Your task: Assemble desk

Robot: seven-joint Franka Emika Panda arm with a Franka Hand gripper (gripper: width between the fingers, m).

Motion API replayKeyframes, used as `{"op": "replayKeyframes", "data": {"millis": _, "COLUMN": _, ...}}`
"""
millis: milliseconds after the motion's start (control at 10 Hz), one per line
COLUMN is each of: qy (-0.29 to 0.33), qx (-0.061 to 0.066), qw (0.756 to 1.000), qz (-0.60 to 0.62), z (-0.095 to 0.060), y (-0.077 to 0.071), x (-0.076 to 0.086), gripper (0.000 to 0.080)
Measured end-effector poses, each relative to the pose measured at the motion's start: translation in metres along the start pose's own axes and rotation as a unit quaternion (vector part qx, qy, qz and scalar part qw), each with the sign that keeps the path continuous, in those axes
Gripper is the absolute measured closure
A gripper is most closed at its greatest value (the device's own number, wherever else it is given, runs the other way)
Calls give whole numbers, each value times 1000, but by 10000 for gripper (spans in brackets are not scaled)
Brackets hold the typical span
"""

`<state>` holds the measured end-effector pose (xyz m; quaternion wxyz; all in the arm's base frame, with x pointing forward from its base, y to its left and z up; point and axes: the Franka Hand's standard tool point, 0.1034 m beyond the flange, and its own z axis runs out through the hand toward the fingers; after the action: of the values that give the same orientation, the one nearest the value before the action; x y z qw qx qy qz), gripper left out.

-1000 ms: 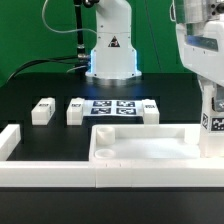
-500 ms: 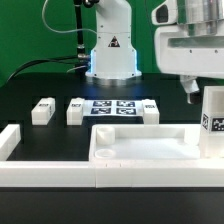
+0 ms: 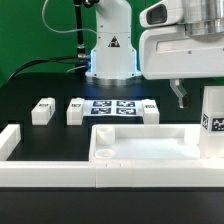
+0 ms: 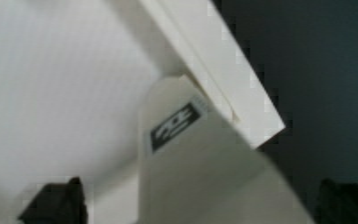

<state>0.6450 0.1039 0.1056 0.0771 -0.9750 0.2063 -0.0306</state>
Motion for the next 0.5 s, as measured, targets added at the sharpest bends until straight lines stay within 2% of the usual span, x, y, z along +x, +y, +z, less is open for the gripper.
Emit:
{"op": "replayKeyframes", "data": {"millis": 200, "qy": 23, "qx": -13, "qw": 989, "qz": -148, "z": 1, "y": -12, "x": -2, "gripper": 151}}
{"op": "replayKeyframes", "data": {"millis": 400, "qy": 23, "qx": -13, "qw": 990, "qz": -138, "z": 1, "y": -11, "x": -2, "gripper": 151}}
{"op": "replayKeyframes", "data": {"millis": 500, "qy": 23, "qx": -12, "qw": 991, "qz": -132, "z": 2, "y": -11, "x": -2, "gripper": 289}}
